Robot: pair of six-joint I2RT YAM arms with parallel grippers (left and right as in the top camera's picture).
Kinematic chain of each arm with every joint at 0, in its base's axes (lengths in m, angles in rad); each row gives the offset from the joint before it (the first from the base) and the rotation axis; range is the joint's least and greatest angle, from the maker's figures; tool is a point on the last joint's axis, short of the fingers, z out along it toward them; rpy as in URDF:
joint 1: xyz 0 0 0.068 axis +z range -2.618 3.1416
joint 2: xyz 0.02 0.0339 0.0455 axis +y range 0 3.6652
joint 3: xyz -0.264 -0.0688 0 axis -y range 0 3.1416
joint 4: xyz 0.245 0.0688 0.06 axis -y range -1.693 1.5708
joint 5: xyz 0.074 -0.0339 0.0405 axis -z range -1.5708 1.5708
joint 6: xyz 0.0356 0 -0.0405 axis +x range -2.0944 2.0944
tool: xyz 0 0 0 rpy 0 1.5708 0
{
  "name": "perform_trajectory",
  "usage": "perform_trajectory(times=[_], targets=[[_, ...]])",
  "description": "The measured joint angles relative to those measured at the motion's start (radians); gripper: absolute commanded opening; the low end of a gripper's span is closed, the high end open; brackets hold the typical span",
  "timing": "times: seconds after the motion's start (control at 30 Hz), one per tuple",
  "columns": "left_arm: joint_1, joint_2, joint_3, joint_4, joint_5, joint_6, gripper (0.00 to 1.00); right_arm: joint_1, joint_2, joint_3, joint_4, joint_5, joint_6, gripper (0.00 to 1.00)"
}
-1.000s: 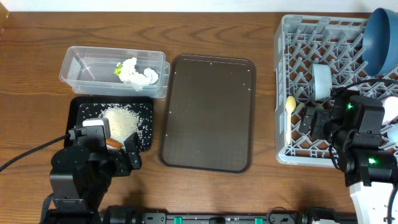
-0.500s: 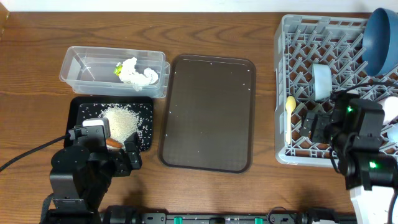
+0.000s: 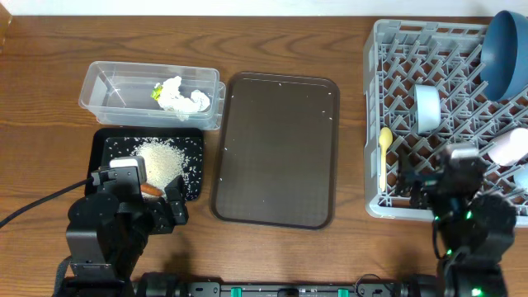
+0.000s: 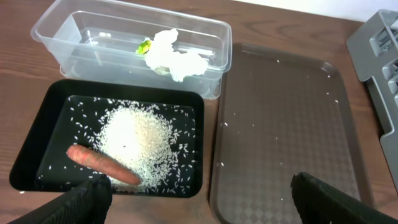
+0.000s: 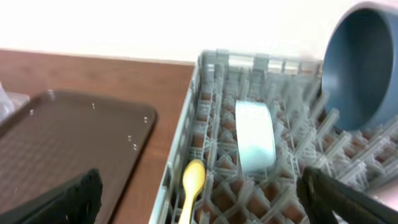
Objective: Sort waste into correct bins and load items into the dishwasher rack
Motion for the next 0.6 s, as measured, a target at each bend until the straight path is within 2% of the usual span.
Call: perform_trajectory(times=[0.23, 0.4, 0.6], targets=[[0.0, 0.0, -0.001, 0.0, 0.0, 0.0, 0.94, 0.0, -0.188, -0.278, 0.336, -0.026, -0.008, 0.99], [0.0, 0.0, -0.001, 0.0, 0.0, 0.0, 0.94, 0.0, -0.275, -0.438, 0.509, -0.033, -0.008, 0.99], [0.0, 0.0, -0.001, 0.0, 0.0, 0.0, 0.94, 0.0, -0.345, -0.503, 0.453, -0.03, -0.011, 0.99]])
